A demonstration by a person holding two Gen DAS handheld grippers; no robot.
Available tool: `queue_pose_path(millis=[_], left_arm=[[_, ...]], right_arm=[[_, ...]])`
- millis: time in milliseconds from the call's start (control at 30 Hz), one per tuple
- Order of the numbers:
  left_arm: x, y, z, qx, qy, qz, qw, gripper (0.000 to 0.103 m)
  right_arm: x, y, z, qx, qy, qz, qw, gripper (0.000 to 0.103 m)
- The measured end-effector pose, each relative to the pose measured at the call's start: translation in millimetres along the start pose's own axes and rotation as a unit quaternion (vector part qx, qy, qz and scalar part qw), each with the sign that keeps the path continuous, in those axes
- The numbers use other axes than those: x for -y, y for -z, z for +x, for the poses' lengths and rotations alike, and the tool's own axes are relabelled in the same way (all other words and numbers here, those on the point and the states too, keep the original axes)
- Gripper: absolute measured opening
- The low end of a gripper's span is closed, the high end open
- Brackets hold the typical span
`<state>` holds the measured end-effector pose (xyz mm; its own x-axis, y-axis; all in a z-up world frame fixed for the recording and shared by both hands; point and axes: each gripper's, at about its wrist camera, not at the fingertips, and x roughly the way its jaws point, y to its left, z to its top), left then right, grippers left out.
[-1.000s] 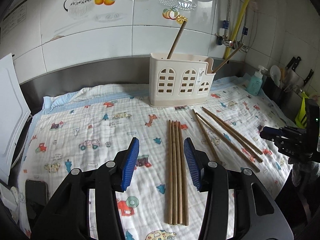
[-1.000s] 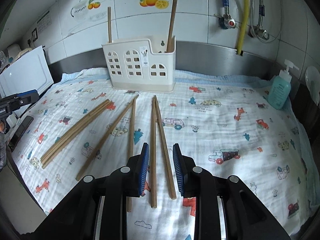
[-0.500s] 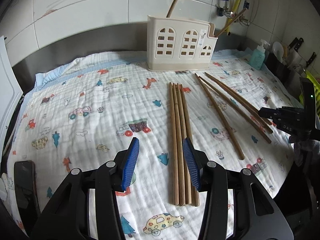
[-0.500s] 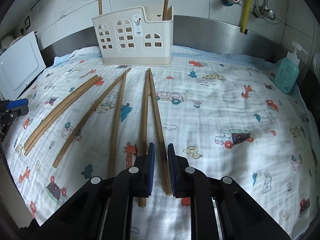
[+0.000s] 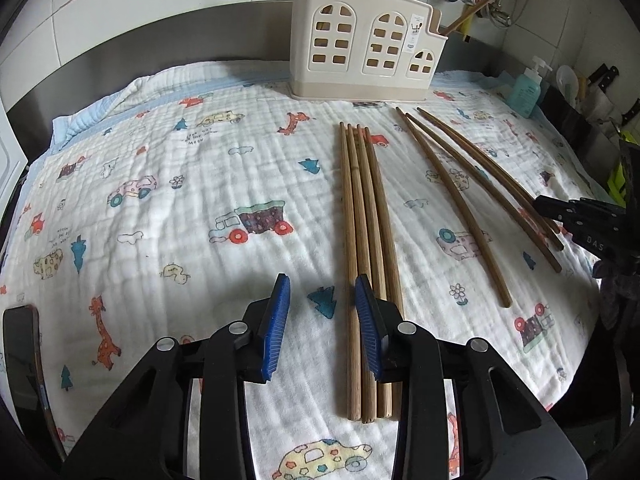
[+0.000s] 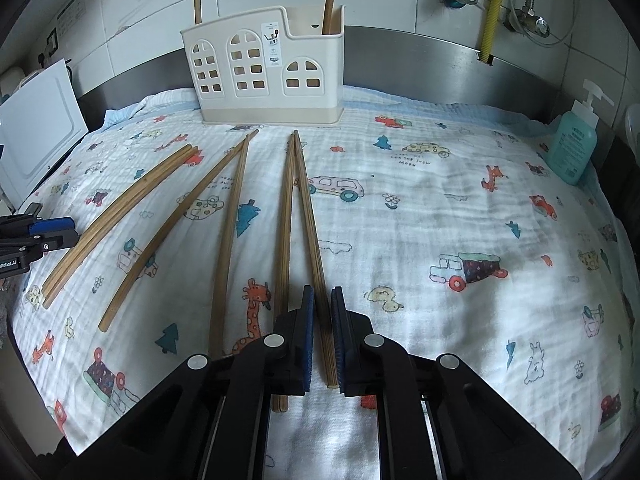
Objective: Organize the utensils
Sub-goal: 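Close the left gripper on another chopstick while the right gripper grasps one too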
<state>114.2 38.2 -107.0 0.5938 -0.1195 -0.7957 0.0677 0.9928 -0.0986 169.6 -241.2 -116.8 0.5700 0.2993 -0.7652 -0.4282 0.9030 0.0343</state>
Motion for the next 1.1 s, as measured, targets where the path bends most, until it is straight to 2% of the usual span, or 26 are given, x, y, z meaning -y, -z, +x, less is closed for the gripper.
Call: queue_pose_path(millis=[367, 433, 533, 600, 667, 1000, 1100], left_arm=[[9, -7, 10, -0.014, -0.015, 0.013, 0.9997, 0.03], [16, -4, 13, -0.015, -0.036, 0.032, 0.9987, 0.03], [19, -4, 12, -0.01, -0.047, 0.033, 0.9983, 0.026], [15, -4, 10, -0.008, -0.05, 0.018, 0.9986, 0.019], [12, -3, 9, -0.005, -0.051, 0.01, 0.9986, 0.016], [19, 2, 8, 0.002, -0.039, 0.026, 0.9989, 0.016], [16, 2, 8, 0.008, -0.038, 0.017, 0.9991, 0.01]], right_arm=[[0, 1, 0, 0.001, -0.002, 0.001, 1.0, 0.009], [0, 1, 0, 0.002, -0.002, 0.002, 1.0, 0.009], [0, 1, -1, 0.002, -0.002, 0.002, 1.0, 0.008], [0, 1, -1, 0.002, -0.003, 0.003, 1.0, 0.009], [0, 1, -2, 0.003, -0.004, 0.003, 1.0, 0.009], [1, 2, -2, 0.004, -0.005, 0.005, 1.0, 0.008], [1, 2, -2, 0.006, -0.003, 0.006, 1.0, 0.008]])
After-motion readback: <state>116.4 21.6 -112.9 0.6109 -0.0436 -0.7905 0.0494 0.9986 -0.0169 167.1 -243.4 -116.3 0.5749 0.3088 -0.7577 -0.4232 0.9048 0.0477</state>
